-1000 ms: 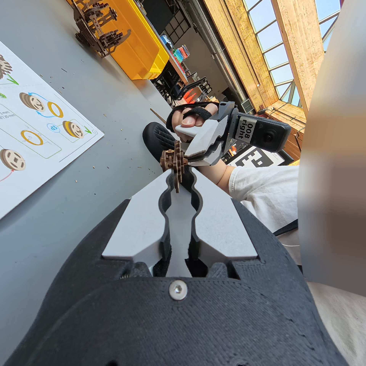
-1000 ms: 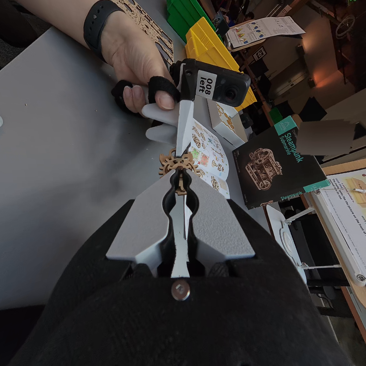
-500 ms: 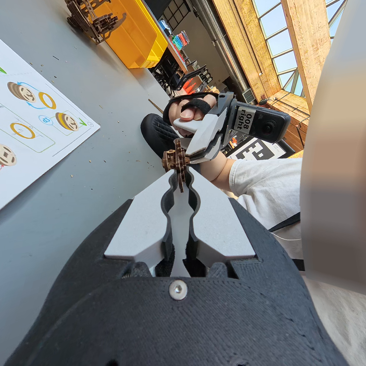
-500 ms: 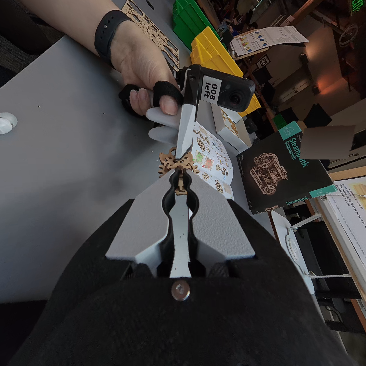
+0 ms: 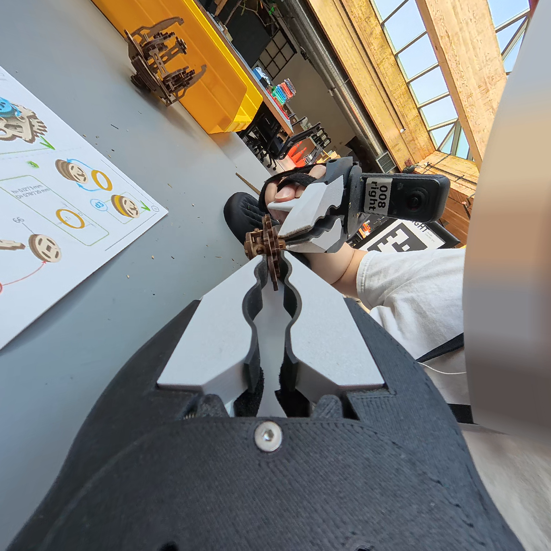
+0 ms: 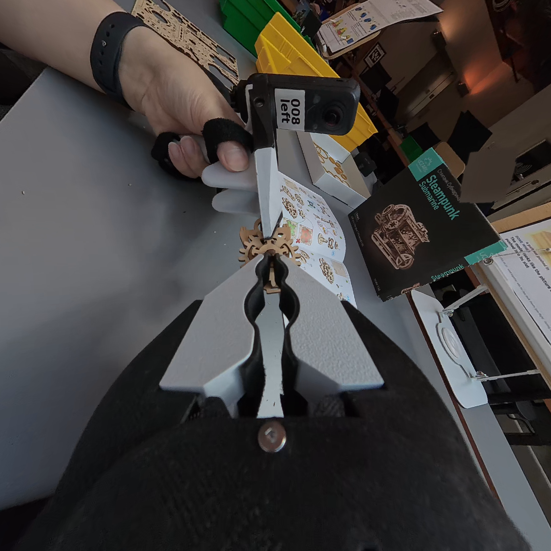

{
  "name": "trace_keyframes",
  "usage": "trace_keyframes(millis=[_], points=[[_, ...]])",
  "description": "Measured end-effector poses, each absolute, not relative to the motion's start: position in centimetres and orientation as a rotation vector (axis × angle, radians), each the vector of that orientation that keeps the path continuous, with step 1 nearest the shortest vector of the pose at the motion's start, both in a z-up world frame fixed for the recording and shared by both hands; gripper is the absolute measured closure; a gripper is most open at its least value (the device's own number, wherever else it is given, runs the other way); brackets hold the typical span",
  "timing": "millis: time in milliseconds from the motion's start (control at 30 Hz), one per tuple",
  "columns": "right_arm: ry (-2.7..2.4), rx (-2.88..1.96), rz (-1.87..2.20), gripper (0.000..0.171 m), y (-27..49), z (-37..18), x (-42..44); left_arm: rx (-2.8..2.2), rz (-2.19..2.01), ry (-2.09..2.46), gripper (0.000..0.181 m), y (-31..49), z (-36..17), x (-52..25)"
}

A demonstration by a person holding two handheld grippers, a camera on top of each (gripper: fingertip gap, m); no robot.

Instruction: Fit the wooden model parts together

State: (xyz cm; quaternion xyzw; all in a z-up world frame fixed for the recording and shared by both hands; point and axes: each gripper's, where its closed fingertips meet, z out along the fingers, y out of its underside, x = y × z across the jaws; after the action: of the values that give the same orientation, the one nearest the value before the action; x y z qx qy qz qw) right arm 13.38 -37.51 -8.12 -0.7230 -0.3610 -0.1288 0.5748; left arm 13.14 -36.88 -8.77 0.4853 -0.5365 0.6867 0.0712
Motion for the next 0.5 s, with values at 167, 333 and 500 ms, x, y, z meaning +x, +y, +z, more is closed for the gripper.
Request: trace_keyframes(millis=[167, 333, 500], points=[[-0.824, -1.713, -0.284, 0.170, -37.5, -8.3, 13.4, 1.474, 2.064, -1.628, 0.176, -36.8, -9.0, 13.2], [-0.738, -1.703, -0.311, 0.170, -36.9, -7.4, 14.2, 1.502, 2.152, -1.577, 0.176, -36.2, -8.1, 13.8], [-0.567, -1.706, -0.347, 0.156, -36.3, -5.7, 15.1, 1.554, 2.263, -1.595, 0.176, -35.6, -7.2, 14.3]])
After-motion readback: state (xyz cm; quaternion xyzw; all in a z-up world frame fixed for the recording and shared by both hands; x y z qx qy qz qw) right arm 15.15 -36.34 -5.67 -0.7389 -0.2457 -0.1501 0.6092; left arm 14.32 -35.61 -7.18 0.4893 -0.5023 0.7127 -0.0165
